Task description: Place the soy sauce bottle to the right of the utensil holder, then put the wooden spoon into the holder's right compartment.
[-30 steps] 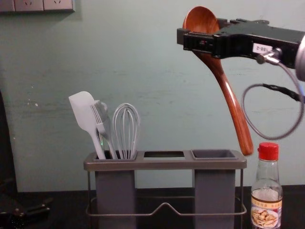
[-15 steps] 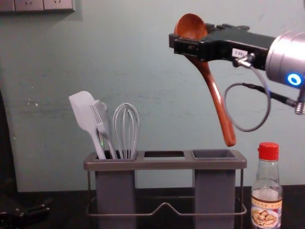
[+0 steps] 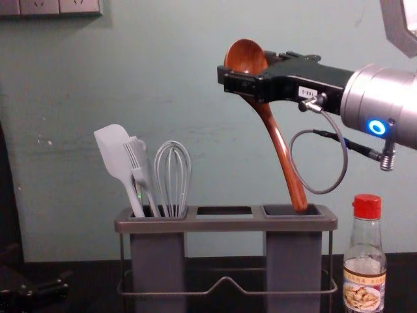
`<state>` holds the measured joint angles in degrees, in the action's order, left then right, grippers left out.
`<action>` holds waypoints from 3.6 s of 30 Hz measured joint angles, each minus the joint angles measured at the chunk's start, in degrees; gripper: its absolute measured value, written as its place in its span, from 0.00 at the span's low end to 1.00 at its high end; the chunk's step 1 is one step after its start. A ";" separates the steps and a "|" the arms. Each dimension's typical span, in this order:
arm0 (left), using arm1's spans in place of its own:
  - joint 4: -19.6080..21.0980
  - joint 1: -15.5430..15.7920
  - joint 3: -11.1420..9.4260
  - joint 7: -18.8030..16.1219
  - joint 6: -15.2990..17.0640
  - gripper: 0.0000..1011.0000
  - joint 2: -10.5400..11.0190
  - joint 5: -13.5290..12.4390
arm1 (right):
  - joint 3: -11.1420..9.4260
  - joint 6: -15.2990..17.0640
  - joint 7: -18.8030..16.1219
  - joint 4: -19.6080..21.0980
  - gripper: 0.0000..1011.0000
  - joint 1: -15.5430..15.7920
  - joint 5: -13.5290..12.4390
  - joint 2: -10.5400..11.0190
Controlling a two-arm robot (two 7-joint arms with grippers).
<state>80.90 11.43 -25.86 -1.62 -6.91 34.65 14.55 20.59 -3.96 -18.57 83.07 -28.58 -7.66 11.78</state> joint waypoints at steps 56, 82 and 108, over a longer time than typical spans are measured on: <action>0.00 0.00 0.00 0.00 0.00 0.99 0.00 0.00 | -3.29 5.56 0.40 11.11 0.83 9.98 -2.96 5.19; 0.00 0.00 0.00 0.00 0.00 0.99 0.00 0.00 | -2.83 4.16 0.33 7.86 0.83 11.80 -4.43 4.20; 0.00 0.00 0.00 0.00 0.00 0.99 0.00 0.00 | -3.57 4.40 1.26 10.97 0.83 17.00 -4.60 5.22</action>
<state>80.90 11.43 -25.86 -1.62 -6.91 34.65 14.55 17.03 0.44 -17.30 94.04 -11.58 -12.26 17.00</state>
